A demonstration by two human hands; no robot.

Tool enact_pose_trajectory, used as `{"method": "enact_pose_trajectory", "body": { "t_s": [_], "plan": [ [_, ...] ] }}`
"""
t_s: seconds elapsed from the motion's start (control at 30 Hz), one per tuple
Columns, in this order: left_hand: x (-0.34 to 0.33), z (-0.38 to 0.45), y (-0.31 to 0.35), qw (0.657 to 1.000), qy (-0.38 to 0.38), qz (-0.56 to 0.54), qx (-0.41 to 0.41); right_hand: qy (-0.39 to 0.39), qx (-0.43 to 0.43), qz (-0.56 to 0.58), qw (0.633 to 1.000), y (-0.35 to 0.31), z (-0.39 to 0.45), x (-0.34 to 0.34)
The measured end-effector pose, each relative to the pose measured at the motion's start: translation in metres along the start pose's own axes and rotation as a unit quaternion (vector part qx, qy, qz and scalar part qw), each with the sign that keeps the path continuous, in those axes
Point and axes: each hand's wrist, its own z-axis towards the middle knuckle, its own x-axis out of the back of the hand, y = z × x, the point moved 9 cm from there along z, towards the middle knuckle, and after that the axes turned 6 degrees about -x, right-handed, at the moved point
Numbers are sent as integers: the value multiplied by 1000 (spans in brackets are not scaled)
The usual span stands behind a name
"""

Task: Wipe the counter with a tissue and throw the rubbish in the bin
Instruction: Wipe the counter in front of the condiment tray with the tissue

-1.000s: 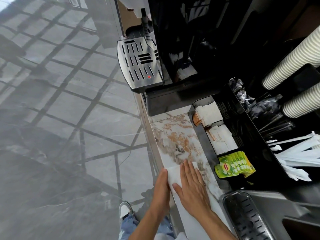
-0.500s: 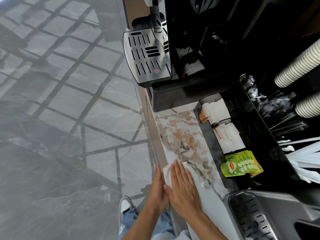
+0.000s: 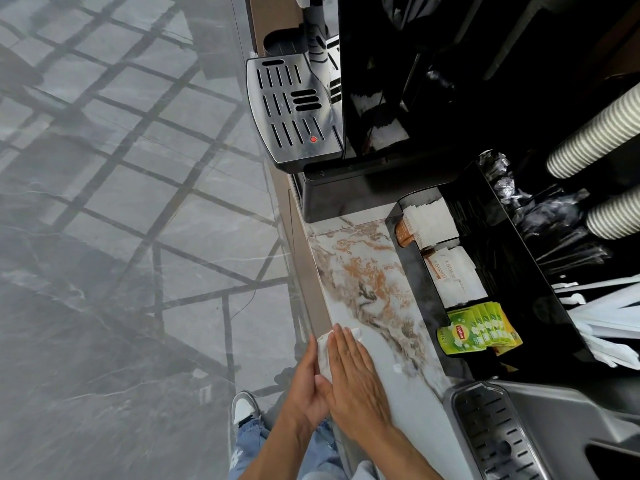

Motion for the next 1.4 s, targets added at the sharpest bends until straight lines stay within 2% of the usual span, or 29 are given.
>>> {"method": "enact_pose_trajectory", "body": {
  "t_s": [0.13, 0.3, 0.47, 0.8, 0.97, 1.1, 1.2, 1.3, 1.4],
  "plan": [
    [-2, -1, 1, 1000, -7, -10, -3, 23, 15, 6, 1000, -7, -4, 15],
    [-1, -4, 2, 1000, -13, -17, 7, 15, 35, 7, 999, -12, -10, 14],
    [5, -9, 5, 1000, 11, -13, 0, -1, 53, 47, 997, -23, -11, 7],
    [19, -13, 8, 999, 30, -29, -30, -12, 68, 37, 997, -35, -8, 4],
    [29, -12, 13, 996, 68, 2, -56, -5, 70, 89, 994, -41, -10, 3],
    [21, -15, 13, 998, 31, 28, -51, 1, 77, 133, 988, -39, -12, 3],
    [6, -20, 25, 994, -27, 45, -95, -2, 67, 187, 980, -38, -11, 2],
    [-9, -26, 29, 989, -70, 63, -118, 9, 68, 156, 985, -35, -11, 3],
    [-8, -26, 26, 993, -66, 28, -97, 2, 69, 146, 987, -36, -12, 7]
  ]
}}
